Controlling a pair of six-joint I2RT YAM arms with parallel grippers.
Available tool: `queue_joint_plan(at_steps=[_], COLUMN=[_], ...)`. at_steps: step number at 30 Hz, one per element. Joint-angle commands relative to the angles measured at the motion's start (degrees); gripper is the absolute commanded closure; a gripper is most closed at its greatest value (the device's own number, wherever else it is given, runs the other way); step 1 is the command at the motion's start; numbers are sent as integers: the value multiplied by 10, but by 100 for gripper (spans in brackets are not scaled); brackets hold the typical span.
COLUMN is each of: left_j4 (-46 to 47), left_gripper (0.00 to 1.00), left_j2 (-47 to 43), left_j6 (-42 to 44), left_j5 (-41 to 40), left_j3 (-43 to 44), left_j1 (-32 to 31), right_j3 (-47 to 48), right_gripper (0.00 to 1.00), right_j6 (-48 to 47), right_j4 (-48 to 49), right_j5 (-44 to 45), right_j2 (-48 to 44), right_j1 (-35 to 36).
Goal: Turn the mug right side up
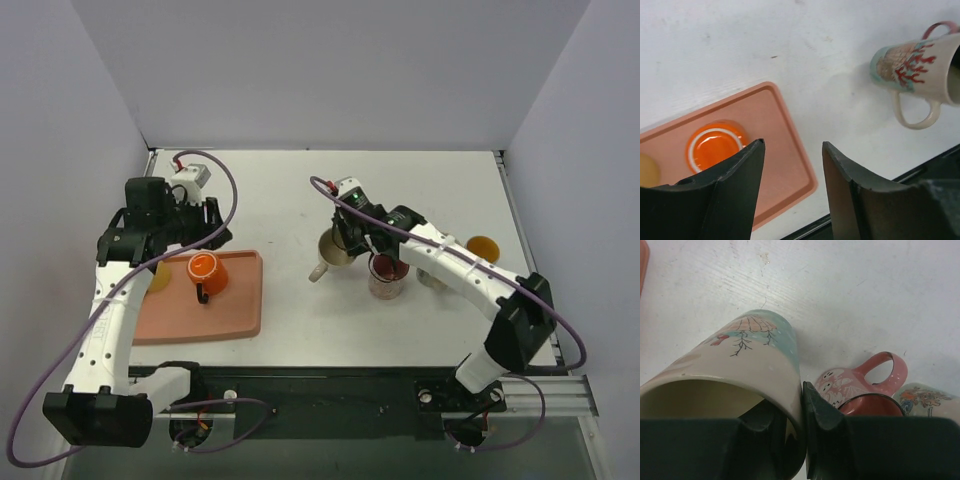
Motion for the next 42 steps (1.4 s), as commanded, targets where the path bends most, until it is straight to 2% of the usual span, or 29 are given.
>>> queue_joint_plan(at_steps=[1, 9, 14, 19, 22, 23, 25, 31, 33, 35, 36, 40, 41, 42], left_j4=[-100, -134, -100, -14, 21, 31, 43, 99, 128, 166, 186, 213, 213, 212], left_gripper=[40, 39, 39, 39, 39, 39, 39, 40, 41, 45, 50, 62, 67, 83], left_j2=[8, -5, -17, -15, -13, -14, -14, -15, -14, -12, -12, -4, -4, -3], left_j6=[171, 247, 258, 255, 261, 263, 263, 263, 263, 255, 251, 236, 235, 231], left_j5=[-107, -207, -211, -231, -249, -248, -249, -229, -224, -231, -234, -227, -223, -215], left_j3=[35, -45, -101, -175, -212, -218, -233, -278, -291, -309, -316, -323, -323, -323], left_j1=[-2, 23, 28, 25, 25, 25, 25, 25, 25, 25, 25, 24, 24, 24], right_j3=[94, 154, 132, 122, 121, 120, 119, 140, 156, 161, 161, 154, 147, 142], right_gripper=[100, 100, 100, 100, 84, 72, 60, 46, 46, 46, 46, 45, 45, 41], right_j6=[24, 18, 7, 5, 10, 12, 13, 21, 21, 19, 18, 13, 13, 12], right_j4=[-59, -137, -140, -133, -133, -133, -133, -137, -146, -150, -151, -154, -154, -155], right_j5=[-22, -69, -70, -71, -55, -54, -58, -46, -44, -41, -41, -46, -44, -41], right_j2=[58, 156, 173, 186, 184, 179, 167, 125, 108, 89, 84, 43, 30, 22], right_j1=[-19, -69, -74, -78, -78, -78, -78, -72, -70, -68, -67, -63, -62, -61])
